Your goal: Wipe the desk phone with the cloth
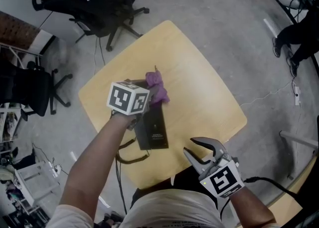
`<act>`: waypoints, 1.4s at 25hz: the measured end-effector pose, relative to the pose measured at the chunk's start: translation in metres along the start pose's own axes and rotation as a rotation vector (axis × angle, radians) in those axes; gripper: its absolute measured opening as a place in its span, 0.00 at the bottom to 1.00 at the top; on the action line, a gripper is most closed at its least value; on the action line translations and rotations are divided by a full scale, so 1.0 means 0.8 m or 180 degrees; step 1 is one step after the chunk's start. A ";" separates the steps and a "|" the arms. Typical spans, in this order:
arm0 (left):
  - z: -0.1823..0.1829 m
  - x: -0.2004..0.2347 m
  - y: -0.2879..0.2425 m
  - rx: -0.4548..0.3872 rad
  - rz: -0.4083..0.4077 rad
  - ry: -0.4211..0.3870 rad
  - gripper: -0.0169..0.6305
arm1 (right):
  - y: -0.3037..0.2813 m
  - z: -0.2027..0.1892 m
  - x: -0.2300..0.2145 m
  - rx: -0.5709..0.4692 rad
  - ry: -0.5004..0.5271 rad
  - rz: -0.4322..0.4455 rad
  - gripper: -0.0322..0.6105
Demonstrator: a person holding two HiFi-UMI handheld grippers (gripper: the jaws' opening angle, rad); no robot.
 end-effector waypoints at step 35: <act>-0.046 -0.115 0.268 -0.1864 0.0437 -0.0589 0.17 | -0.004 0.026 0.050 -0.0286 0.0343 -0.0237 0.24</act>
Point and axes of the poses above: the fingertips, and each gripper's own axes: y backward along the fingers, x to its left, z out of its top, the point moved 5 cm from there along y, backward along the fingers, and after that the axes turned 15 degrees about -z, right-handed, at the moved point
